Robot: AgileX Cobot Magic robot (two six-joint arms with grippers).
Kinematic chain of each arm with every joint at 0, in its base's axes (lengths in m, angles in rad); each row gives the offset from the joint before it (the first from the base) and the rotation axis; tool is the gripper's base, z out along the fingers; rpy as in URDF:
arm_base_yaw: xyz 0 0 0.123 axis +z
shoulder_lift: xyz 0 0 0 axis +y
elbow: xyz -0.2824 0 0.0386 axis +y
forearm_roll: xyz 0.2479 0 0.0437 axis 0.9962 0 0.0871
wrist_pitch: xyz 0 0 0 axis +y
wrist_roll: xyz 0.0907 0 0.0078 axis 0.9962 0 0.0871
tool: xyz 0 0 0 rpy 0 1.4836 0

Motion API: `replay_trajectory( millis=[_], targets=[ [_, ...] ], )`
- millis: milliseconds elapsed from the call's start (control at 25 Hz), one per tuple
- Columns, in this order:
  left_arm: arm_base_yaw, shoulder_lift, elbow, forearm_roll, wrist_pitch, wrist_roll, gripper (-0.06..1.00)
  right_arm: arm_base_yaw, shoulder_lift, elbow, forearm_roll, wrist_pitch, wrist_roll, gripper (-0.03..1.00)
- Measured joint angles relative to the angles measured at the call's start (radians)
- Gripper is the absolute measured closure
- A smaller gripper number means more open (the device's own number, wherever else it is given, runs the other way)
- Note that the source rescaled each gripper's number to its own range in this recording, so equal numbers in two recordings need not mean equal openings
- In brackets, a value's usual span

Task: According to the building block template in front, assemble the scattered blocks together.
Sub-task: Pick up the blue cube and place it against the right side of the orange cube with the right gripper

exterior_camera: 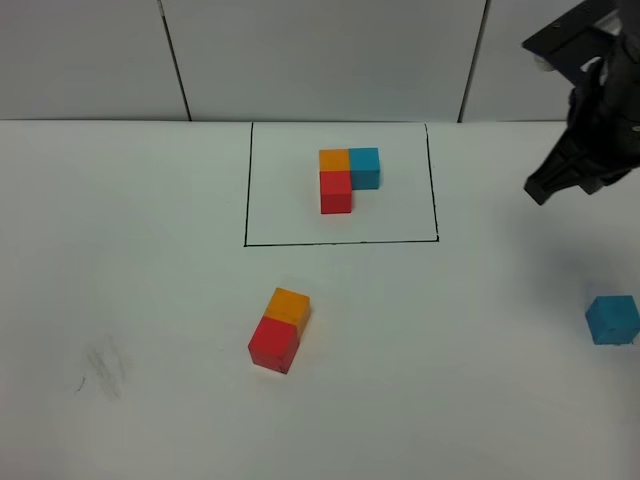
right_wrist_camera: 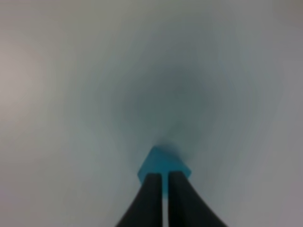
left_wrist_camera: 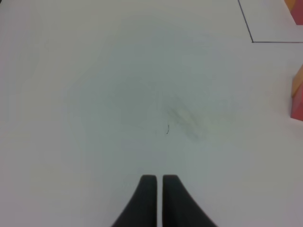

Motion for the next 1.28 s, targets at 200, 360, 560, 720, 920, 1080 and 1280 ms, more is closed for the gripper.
replay_trajectory(
  millis=[200, 360, 560, 720, 920, 1080, 1280],
  targets=[
    [0.0, 0.0, 0.0, 0.0, 0.0, 0.0, 0.94, -0.072, -0.134, 0.169, 0.0, 0.0, 0.039, 0.97],
    [0.0, 0.0, 0.0, 0.0, 0.0, 0.0, 0.94, -0.104, -0.21, 0.323, 0.005, -0.064, 0.069, 0.96],
    [0.0, 0.0, 0.0, 0.0, 0.0, 0.0, 0.94, -0.109, -0.236, 0.446, 0.015, -0.16, 0.108, 0.96],
    [0.0, 0.0, 0.0, 0.0, 0.0, 0.0, 0.94, -0.112, -0.236, 0.553, 0.026, -0.294, 0.123, 0.96],
    [0.0, 0.0, 0.0, 0.0, 0.0, 0.0, 0.94, -0.121, -0.236, 0.67, 0.029, -0.466, 0.125, 0.91],
    [0.0, 0.0, 0.0, 0.0, 0.0, 0.0, 0.94, -0.138, -0.229, 0.695, 0.029, -0.539, 0.125, 0.79],
    [0.0, 0.0, 0.0, 0.0, 0.0, 0.0, 0.94, -0.144, -0.177, 0.695, 0.026, -0.576, 0.126, 0.43]
  ],
)
